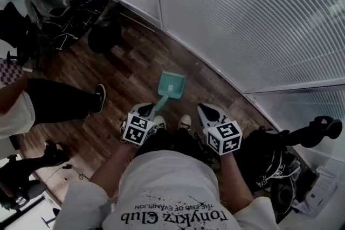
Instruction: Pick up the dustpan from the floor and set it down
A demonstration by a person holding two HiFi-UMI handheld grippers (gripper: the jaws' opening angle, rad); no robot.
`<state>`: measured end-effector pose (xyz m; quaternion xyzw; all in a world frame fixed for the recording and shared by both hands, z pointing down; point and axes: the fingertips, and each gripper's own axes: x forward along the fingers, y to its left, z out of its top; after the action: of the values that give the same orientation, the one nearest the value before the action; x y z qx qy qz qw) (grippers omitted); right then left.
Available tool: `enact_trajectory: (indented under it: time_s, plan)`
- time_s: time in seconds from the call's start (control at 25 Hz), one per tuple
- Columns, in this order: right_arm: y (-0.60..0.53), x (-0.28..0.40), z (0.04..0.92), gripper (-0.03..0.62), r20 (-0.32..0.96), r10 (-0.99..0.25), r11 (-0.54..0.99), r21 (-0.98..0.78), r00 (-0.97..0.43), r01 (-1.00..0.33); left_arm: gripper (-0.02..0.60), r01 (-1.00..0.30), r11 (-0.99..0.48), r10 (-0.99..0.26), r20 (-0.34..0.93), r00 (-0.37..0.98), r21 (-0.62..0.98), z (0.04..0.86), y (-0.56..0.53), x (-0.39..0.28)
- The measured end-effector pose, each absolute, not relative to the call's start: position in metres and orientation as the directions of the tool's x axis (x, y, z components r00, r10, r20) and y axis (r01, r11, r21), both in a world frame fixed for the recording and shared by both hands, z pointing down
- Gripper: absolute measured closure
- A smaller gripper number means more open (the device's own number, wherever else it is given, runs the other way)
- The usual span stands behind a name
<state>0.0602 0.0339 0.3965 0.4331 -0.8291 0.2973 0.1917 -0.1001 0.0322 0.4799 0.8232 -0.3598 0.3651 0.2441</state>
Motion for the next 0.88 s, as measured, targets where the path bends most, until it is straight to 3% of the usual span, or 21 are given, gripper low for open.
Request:
enact_trajectory:
  time_s: [0.4, 0.88]
  plan:
    - [0.031, 0.070, 0.371, 0.568, 0.556, -0.663, 0.406, -0.296, -0.502, -0.865, 0.558, -0.794, -0.537, -0.495, 0.657, 0.569, 0.283, 0.407, 0.037, -0.089]
    - [0.038, 0.064, 0.351, 0.569, 0.515, -0.679, 0.422, -0.310, -0.523, -0.852, 0.558, -0.817, -0.503, -0.550, 0.625, 0.554, 0.282, 0.381, 0.033, -0.092]
